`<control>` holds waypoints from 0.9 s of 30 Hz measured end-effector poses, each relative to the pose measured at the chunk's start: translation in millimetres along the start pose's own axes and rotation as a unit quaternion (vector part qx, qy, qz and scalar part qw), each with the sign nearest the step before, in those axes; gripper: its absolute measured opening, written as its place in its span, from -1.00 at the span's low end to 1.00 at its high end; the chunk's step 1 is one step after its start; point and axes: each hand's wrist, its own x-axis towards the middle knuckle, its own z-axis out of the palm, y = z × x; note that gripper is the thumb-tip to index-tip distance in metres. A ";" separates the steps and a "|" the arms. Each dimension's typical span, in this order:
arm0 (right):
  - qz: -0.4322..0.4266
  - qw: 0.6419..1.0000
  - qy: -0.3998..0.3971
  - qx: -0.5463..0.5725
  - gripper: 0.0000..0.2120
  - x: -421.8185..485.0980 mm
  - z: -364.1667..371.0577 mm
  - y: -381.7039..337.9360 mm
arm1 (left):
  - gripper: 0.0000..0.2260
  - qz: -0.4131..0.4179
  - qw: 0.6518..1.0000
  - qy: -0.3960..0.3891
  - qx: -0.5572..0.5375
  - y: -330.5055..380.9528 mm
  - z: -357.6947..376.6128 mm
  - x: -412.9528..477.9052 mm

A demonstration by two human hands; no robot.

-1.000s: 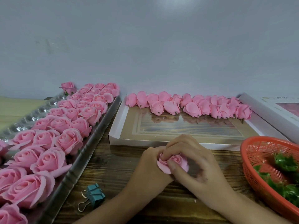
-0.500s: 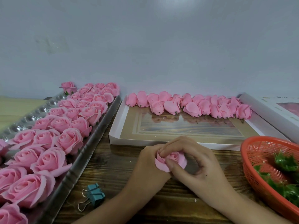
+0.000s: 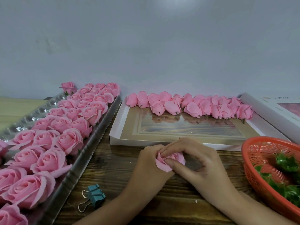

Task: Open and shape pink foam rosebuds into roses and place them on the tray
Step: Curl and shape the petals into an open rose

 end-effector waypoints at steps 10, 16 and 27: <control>-0.039 0.999 -0.025 -0.004 -0.90 2.6 -2.9 -2.6 | -0.82 0.022 0.999 -0.015 -0.023 -3.7 4.8 1.0; -0.040 0.999 -0.028 0.009 -0.92 2.6 -2.8 -3.1 | -0.86 0.015 0.999 -0.038 -0.031 -0.6 4.0 0.8; -0.019 1.000 -0.011 0.009 -0.92 -0.1 1.7 -7.2 | -0.52 -0.094 0.993 -0.070 -0.014 -1.4 3.3 1.9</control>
